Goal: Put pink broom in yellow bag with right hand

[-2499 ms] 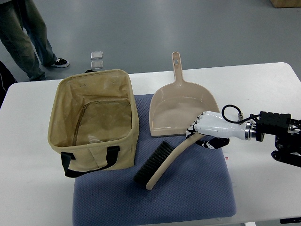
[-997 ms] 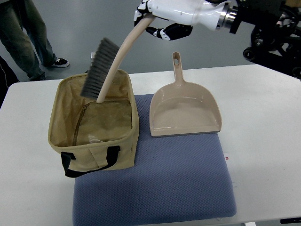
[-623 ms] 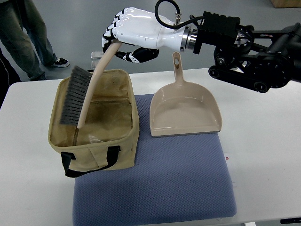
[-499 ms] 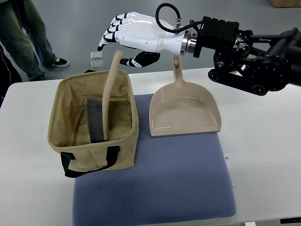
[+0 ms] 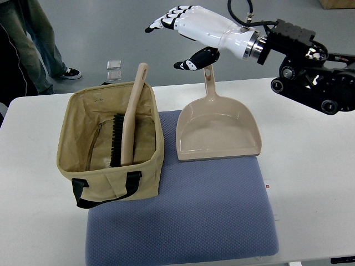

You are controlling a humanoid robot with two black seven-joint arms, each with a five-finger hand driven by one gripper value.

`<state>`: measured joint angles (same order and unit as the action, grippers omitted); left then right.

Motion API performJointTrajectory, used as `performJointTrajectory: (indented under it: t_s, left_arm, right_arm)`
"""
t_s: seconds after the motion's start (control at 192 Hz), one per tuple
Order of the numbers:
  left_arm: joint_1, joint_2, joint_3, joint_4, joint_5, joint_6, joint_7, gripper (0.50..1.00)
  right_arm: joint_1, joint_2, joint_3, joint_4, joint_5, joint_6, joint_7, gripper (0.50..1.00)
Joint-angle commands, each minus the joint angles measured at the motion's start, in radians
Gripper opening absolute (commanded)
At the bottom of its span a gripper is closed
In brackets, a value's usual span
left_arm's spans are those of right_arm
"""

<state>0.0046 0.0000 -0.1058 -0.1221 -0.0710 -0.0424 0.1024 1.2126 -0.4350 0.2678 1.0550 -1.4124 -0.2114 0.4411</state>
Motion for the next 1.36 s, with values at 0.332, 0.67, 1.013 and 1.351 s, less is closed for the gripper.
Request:
performJointTrajectory:
  t_s: [0.332,0.67,1.013,1.351]
  left_arm:
    - [0.000,0.000,0.000,-0.001,0.000,-0.001,-0.001,1.000]
    - [0.000,0.000,0.000,0.001,0.000,-0.001,-0.001,1.000]
    - [0.000,0.000,0.000,-0.001,-0.001,-0.001,0.000,1.000]
    - [0.000,0.000,0.000,-0.001,-0.001,-0.001,0.000,1.000]
  right_arm:
    - [-0.369,-0.050,0.475,-0.027,0.561,0.388,-0.008,0.829]
    - [-0.498,0.021,0.478,-0.182,1.104,0.412,-0.008,0.901]
    - [-0.607,0.174,0.577,-0.239,1.168,0.417,0.002,0.928]
    - [-0.594,0.191,0.579,-0.306,1.167,0.409,0.001,0.928]
